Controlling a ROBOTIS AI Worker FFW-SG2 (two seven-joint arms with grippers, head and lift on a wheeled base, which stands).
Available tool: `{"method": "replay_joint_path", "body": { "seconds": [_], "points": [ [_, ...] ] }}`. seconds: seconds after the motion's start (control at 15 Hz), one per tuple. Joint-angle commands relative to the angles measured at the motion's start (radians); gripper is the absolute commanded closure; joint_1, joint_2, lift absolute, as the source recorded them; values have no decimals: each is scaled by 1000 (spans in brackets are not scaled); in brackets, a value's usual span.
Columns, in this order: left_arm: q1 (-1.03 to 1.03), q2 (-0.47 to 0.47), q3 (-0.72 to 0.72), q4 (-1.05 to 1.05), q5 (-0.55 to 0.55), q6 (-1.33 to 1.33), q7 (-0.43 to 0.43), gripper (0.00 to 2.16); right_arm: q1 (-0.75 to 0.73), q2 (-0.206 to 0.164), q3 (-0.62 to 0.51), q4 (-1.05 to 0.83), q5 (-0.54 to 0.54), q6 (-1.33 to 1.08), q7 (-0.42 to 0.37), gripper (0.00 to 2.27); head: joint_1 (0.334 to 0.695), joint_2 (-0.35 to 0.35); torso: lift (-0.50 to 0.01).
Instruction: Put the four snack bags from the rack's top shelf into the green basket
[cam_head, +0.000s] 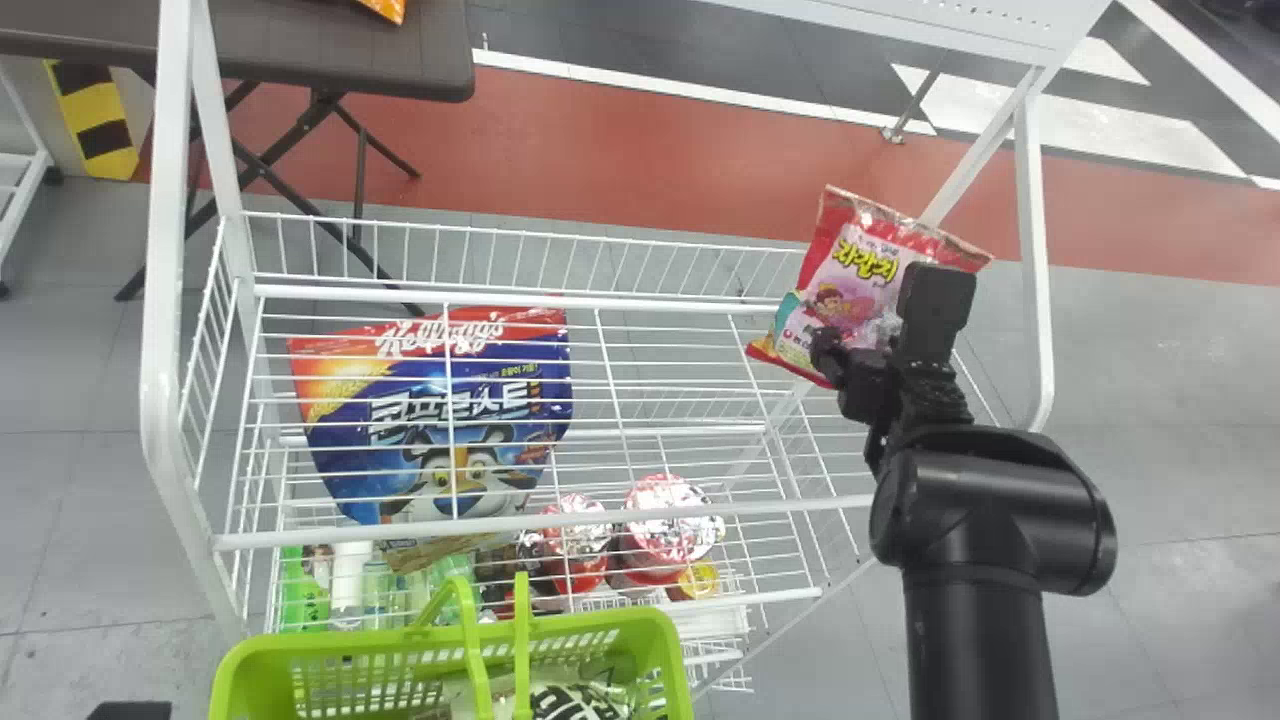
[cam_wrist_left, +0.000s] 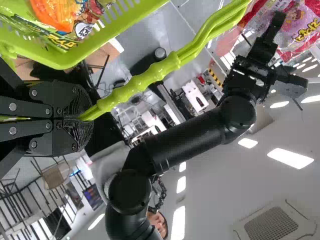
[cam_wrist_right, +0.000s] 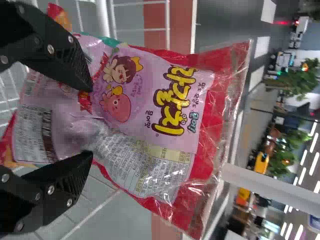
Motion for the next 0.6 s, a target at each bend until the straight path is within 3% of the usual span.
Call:
{"method": "replay_joint_path", "body": {
  "seconds": [0.0, 0.33, 0.53],
  "points": [
    [-1, 0, 0, 1, 0, 0, 0, 2078, 36, 2, -6, -43, -29, -40, 3, 2108, 695, -350, 0],
    [-1, -3, -3, -1, 0, 0, 0, 2078, 174, 8, -17, -254, -120, -98, 10, 2108, 695, -350, 0],
    [1, -5, -3, -4, -1, 0, 0, 2078, 313, 14, -25, -490, -235, 40, 73, 2108, 695, -350, 0]
  ]
}}
